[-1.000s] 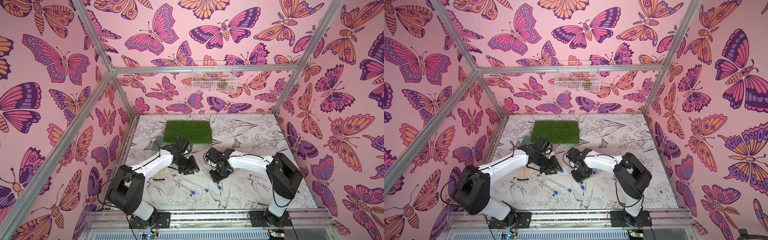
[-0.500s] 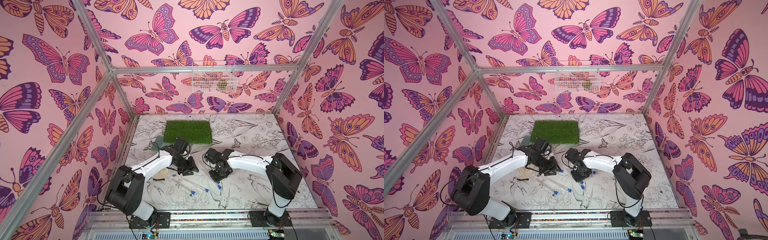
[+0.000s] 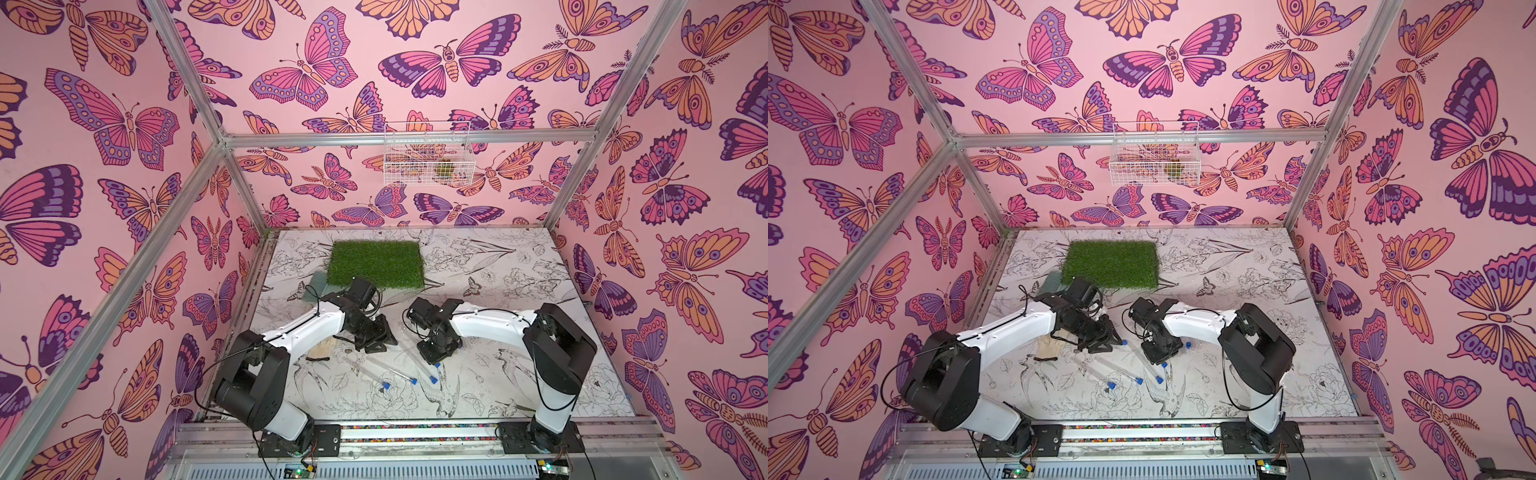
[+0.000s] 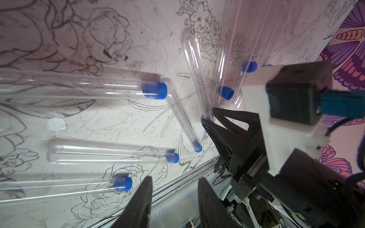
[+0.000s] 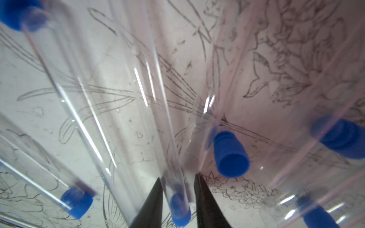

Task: Remove stoppers from test tubes
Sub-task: Pick up the test tube at the center of the board.

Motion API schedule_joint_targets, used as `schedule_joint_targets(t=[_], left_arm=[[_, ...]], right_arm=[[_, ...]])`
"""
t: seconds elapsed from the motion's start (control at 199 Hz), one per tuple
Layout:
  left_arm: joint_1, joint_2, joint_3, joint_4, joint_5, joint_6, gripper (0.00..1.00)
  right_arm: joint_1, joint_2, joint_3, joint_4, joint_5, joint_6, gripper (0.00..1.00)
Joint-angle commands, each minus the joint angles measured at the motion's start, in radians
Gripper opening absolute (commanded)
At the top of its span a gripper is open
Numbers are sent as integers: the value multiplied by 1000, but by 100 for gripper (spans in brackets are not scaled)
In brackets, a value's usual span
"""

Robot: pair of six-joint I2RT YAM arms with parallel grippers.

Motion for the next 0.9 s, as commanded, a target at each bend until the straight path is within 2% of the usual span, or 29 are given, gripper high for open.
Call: schedule_joint_targets(t=[0.0, 0.306, 0.633, 0.778, 0.899], left_arm=[[7, -1, 10, 2, 14, -5, 41], [9, -2, -6, 2, 1, -10, 41], [50, -68, -38, 3, -24, -13, 42], [74, -127, -54, 30, -16, 10, 53], [77, -171, -32, 49, 6, 65, 65]], right_arm=[[9, 4, -7, -6, 18, 0, 30], [59, 32, -23, 9, 26, 1, 30], [89, 0, -6, -4, 41, 2, 21], [84, -71, 4, -21, 42, -10, 20], [57, -139, 11, -27, -13, -19, 20]])
